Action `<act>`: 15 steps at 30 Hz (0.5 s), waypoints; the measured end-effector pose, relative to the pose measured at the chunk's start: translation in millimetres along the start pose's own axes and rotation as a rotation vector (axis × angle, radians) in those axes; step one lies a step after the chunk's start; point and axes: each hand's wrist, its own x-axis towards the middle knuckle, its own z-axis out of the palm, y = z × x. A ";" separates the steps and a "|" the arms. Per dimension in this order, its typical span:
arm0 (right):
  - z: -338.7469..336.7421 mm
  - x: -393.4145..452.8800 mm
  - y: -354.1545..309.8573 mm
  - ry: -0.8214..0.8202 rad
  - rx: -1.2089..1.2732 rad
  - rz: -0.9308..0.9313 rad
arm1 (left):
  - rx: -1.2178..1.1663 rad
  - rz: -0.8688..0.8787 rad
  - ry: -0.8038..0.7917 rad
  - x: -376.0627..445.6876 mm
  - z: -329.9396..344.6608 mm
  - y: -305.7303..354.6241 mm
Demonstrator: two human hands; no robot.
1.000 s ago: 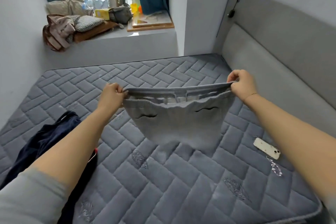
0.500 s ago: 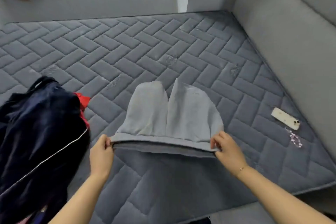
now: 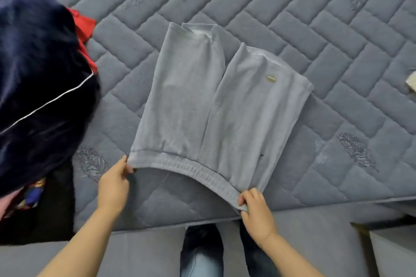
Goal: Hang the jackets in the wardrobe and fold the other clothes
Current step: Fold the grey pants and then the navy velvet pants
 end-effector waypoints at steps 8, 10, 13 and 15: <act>-82.8 22.0 31.3 -0.065 0.520 0.107 | -0.187 0.104 0.031 -83.4 50.1 106.4; -119.1 50.0 48.9 0.051 0.615 0.177 | -0.216 0.159 -0.135 -108.0 84.9 140.2; -167.4 104.6 73.5 0.129 0.641 0.236 | -0.213 0.167 -0.331 -135.9 145.3 179.8; -192.2 140.9 86.2 0.131 0.665 0.298 | -0.063 0.102 -0.367 -148.6 182.1 199.9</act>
